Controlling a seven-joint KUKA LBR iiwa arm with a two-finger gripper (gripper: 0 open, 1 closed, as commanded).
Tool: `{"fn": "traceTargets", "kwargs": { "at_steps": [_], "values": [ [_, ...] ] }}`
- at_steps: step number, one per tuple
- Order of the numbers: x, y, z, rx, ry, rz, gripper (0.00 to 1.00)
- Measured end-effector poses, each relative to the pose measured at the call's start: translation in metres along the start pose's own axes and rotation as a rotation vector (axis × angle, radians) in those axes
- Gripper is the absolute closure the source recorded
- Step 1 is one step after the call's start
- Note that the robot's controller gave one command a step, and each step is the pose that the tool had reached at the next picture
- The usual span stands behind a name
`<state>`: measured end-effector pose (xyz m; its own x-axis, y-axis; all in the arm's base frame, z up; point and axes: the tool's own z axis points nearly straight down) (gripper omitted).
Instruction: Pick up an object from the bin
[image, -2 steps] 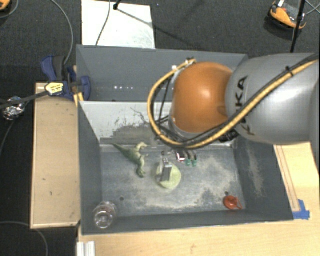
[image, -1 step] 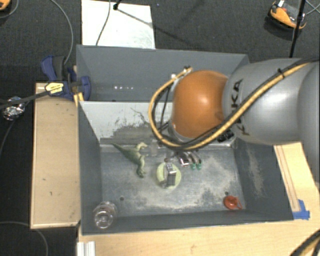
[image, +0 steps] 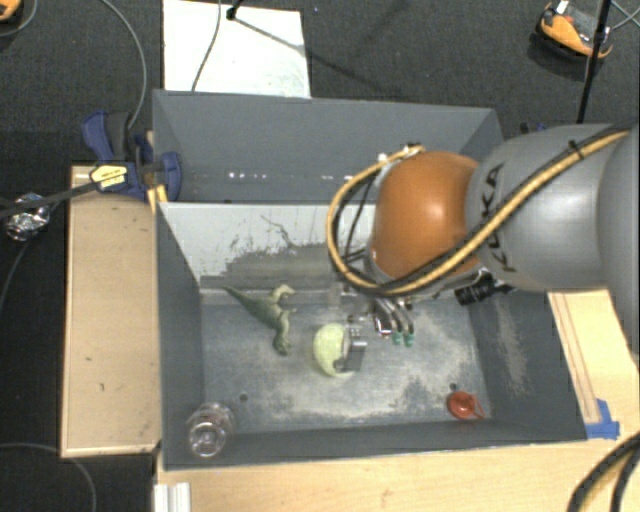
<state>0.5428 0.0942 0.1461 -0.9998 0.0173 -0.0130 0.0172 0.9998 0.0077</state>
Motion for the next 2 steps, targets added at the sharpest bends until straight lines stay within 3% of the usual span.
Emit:
{"fn": "traceTargets", "kwargs": {
  "at_steps": [1, 2],
  "values": [
    [0.009, -0.017, 0.041, 0.005, 0.003, 0.101, 0.00],
    [0.012, -0.020, 0.068, 0.004, 0.008, 0.066, 0.00]
  ]
}}
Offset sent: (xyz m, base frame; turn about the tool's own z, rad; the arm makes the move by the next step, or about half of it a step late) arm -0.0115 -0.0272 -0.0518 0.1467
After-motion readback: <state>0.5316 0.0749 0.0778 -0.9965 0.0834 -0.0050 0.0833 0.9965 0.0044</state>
